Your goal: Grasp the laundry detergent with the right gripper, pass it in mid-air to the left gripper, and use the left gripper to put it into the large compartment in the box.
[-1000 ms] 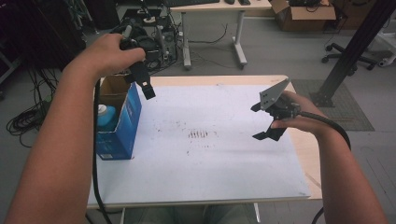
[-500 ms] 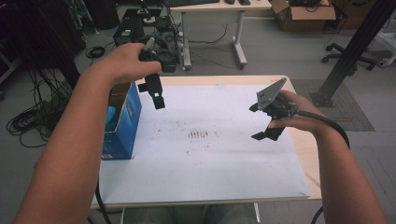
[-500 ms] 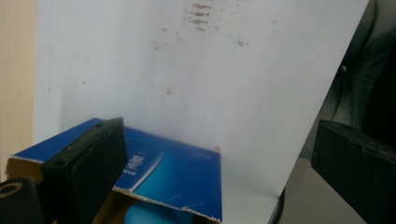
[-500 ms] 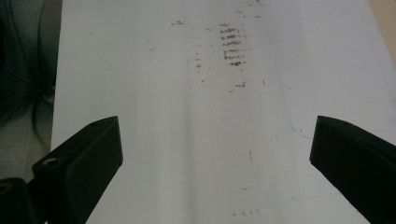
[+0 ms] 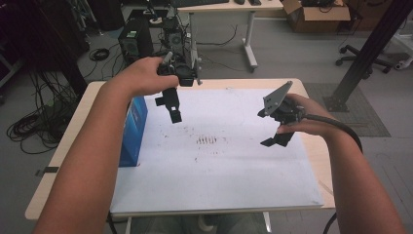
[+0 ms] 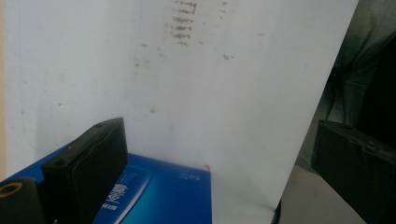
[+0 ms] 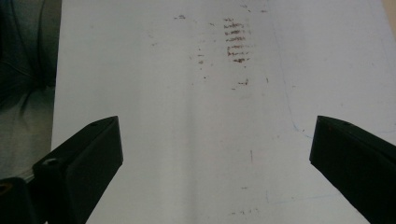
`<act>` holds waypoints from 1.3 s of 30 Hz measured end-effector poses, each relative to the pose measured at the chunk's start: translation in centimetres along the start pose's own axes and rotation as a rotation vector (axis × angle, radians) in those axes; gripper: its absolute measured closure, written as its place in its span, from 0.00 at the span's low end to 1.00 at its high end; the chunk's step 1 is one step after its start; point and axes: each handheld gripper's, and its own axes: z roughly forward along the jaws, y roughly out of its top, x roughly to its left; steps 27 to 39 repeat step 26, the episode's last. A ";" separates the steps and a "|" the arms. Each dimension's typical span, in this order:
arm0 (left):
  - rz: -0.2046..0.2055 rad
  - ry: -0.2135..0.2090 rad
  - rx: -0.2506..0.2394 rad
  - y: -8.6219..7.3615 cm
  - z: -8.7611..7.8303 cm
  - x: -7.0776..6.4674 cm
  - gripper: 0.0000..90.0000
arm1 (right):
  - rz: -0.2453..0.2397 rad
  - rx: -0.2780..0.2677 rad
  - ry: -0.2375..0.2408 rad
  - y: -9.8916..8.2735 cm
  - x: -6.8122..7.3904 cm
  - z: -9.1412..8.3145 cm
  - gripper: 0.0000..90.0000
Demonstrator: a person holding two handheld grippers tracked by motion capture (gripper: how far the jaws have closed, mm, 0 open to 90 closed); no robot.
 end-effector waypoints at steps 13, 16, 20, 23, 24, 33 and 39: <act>0.002 -0.001 -0.006 -0.2 -0.1 0.1 0.05 | -0.004 0.004 -0.007 0.5 -0.2 0.2 0.03; 0.002 -0.003 -0.009 -0.2 -0.2 0.1 0.05 | -0.001 0.006 -0.007 0.5 -0.2 0.2 0.03; 0.006 0.001 -0.023 -0.2 -0.1 0.0 0.05 | 0.003 0.005 -0.008 0.4 -0.2 0.2 0.03; 0.013 -0.008 -0.018 0.0 0.0 0.0 0.05 | -0.003 0.017 -0.003 0.3 -0.2 0.4 0.03; 0.011 -0.005 -0.018 0.0 0.1 0.0 0.05 | -0.001 0.015 -0.004 0.3 -0.2 0.4 0.03; 0.009 -0.010 -0.021 0.1 0.1 0.0 0.05 | 0.002 0.015 -0.007 0.4 -0.2 0.2 0.03; 0.009 -0.010 -0.021 0.1 0.1 0.0 0.05 | 0.002 0.015 -0.007 0.4 -0.2 0.2 0.03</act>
